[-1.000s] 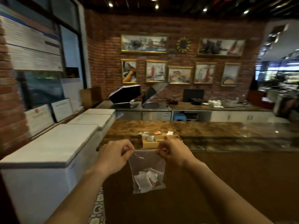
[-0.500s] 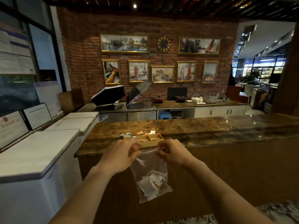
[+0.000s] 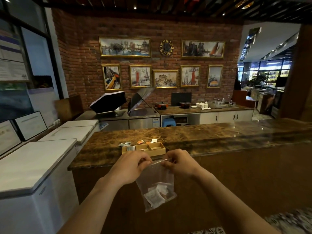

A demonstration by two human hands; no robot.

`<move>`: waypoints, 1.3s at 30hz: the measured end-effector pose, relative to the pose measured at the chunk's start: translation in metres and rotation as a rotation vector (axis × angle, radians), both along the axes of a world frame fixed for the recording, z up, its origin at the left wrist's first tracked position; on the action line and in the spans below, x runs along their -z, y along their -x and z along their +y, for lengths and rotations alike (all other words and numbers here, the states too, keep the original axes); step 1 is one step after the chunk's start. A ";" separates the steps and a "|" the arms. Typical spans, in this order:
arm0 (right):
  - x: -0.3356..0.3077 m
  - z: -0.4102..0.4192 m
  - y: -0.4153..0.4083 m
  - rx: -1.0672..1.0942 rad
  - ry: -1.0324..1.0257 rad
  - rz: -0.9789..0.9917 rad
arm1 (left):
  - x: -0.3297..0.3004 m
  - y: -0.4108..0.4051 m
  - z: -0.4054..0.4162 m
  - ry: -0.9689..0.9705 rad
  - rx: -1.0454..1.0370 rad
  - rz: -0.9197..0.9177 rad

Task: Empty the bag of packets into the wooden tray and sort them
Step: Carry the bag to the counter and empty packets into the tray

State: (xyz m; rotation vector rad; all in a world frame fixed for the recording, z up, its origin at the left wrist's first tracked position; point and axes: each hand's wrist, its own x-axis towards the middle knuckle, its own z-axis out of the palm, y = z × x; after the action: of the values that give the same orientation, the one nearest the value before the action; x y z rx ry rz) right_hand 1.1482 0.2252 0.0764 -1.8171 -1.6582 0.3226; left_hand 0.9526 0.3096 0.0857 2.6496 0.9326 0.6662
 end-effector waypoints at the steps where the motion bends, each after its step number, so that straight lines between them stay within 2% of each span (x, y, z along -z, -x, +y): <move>1: 0.001 0.001 -0.004 -0.002 -0.001 0.007 | 0.000 -0.004 0.001 -0.004 0.003 0.001; 9: 0.006 0.013 -0.033 -0.033 0.003 -0.011 | 0.007 -0.032 0.010 0.003 0.003 -0.003; 20: 0.011 0.064 -0.064 -0.078 -0.023 0.006 | 0.018 -0.057 0.053 0.017 -0.107 -0.005; 26: 0.024 0.125 -0.071 -0.085 -0.011 0.031 | 0.033 -0.063 0.120 0.124 -0.118 -0.037; 29: 0.032 0.167 -0.072 -0.061 0.003 0.030 | 0.045 -0.068 0.163 0.069 -0.168 -0.046; 34: 0.036 0.248 -0.076 0.013 0.089 0.039 | 0.056 -0.070 0.247 0.156 -0.126 -0.051; 39: 0.028 0.320 -0.081 0.022 0.100 -0.017 | 0.049 -0.079 0.325 0.136 -0.071 -0.075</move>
State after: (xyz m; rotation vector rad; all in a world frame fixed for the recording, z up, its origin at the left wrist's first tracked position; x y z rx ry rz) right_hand 1.2295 0.5456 0.0486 -1.9147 -1.6588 0.3875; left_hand 1.0320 0.6342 0.0371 2.4666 1.0165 0.6874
